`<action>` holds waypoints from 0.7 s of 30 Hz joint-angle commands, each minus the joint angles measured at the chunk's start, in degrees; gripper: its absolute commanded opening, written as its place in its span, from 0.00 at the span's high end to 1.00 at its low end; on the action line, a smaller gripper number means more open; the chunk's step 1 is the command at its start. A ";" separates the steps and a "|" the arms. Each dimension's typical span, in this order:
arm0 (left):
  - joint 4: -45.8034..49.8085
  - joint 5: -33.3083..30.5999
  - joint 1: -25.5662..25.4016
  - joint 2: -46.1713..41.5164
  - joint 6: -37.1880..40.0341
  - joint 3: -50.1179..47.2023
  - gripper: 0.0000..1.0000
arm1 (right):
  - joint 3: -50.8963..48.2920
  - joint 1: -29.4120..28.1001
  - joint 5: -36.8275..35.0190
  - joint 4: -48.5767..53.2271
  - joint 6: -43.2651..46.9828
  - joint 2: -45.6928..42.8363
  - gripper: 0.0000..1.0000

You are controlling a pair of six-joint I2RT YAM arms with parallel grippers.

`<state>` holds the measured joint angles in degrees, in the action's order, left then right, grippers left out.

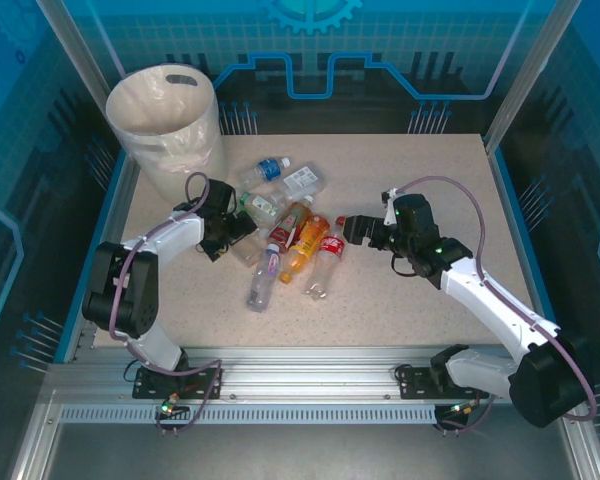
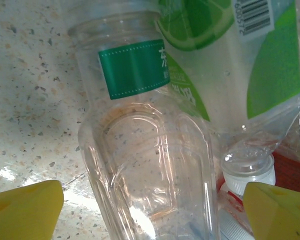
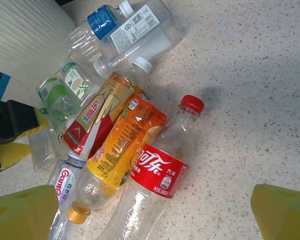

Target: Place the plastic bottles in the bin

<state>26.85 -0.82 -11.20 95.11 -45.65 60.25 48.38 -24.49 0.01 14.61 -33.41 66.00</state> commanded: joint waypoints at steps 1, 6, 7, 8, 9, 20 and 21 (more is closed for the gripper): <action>-1.47 -0.31 -0.05 1.74 -1.77 -0.68 0.11 | 1.54 -1.00 -0.62 1.40 0.63 -0.53 0.00; -1.37 -0.10 -0.05 4.04 -0.45 0.13 0.13 | 1.37 -0.99 0.04 1.47 0.45 -0.69 0.00; -1.12 -0.19 -0.05 4.35 -0.03 0.30 0.14 | 1.21 -1.00 0.03 1.39 0.45 -0.77 0.00; -1.01 -0.23 -0.05 4.55 0.22 0.37 0.16 | 1.17 -1.02 0.10 1.26 0.53 -0.86 0.00; -0.88 -0.21 -0.05 4.79 0.55 0.33 0.17 | 0.92 -1.08 0.21 0.95 0.75 -0.94 0.00; -2.95 -0.93 -0.05 2.26 3.19 -2.75 0.38 | -0.08 -1.20 -0.01 -1.72 4.76 -1.99 0.00; -3.29 -1.15 -0.05 1.53 3.60 -3.26 0.40 | -0.34 -1.28 -0.10 -2.09 5.37 -2.25 0.00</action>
<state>23.49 -0.84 -11.20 98.48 -43.88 58.83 48.36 -24.82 0.21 14.61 -30.39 65.30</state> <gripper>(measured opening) 0.612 0.999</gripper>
